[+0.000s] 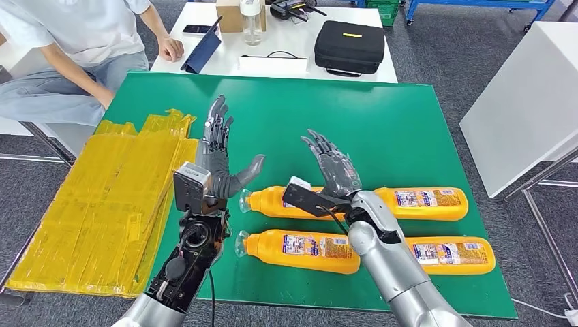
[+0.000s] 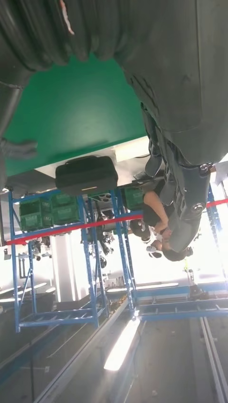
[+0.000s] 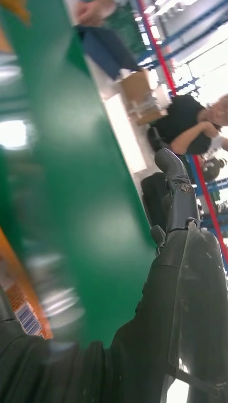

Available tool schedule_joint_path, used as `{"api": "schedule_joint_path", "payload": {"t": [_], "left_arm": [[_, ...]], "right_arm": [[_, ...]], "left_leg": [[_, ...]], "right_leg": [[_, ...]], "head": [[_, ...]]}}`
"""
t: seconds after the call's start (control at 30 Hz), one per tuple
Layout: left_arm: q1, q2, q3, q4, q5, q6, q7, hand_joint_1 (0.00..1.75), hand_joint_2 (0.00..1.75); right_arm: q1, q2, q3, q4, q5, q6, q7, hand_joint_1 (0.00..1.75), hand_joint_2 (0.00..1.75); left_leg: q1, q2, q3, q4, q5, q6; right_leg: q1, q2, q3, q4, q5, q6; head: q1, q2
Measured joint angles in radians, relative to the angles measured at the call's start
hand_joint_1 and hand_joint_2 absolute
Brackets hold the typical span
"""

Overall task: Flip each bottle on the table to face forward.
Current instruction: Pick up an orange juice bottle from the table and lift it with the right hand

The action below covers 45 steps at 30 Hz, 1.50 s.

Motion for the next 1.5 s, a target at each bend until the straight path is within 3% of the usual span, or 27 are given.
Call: {"api": "schedule_joint_path", "payload": {"t": [0.47, 0.6, 1.37, 1.4, 1.5], "left_arm": [[-0.017, -0.002, 0.002, 0.028, 0.008, -0.032, -0.002, 0.0, 1.75], [-0.019, -0.002, 0.001, 0.03, 0.01, -0.039, -0.002, 0.0, 1.75], [-0.027, -0.009, 0.001, 0.051, 0.029, -0.054, -0.001, 0.0, 1.75], [-0.027, -0.009, 0.001, 0.052, 0.029, -0.054, -0.001, 0.0, 1.75], [-0.028, -0.01, 0.001, 0.058, 0.033, -0.054, -0.001, 0.0, 1.75]], "right_arm": [[-0.053, 0.002, 0.128, 0.211, 0.144, 0.055, 0.034, 0.0, 1.75], [-0.054, -0.003, 0.146, 0.239, 0.195, 0.065, 0.093, 0.0, 1.75], [-0.1, -0.019, 0.153, 0.372, 0.257, 0.106, 0.207, 0.0, 1.75], [-0.108, -0.019, 0.151, 0.387, 0.259, 0.103, 0.208, 0.32, 1.75], [-0.13, -0.017, 0.136, 0.434, 0.251, 0.087, 0.192, 1.63, 1.75]], "left_leg": [[0.0, 0.0, 0.0, 0.0, 0.0, 0.0], [0.0, 0.0, 0.0, 0.0, 0.0, 0.0], [0.0, 0.0, 0.0, 0.0, 0.0, 0.0], [0.0, 0.0, 0.001, 0.0, 0.0, 0.0], [0.0, 0.0, 0.001, 0.0, 0.0, 0.001]], "right_leg": [[0.0, 0.0, 0.0, 0.0, 0.0, 0.0], [0.0, 0.0, -0.001, 0.0, 0.0, 0.0], [0.0, 0.0, 0.0, 0.0, 0.0, 0.0], [0.0, 0.0, 0.0, 0.0, 0.0, 0.0], [0.0, 0.0, 0.0, 0.0, 0.0, 0.0]], "head": [[0.0, 0.0], [0.0, 0.0], [0.0, 0.0], [0.0, 0.0], [0.0, 0.0]]}}
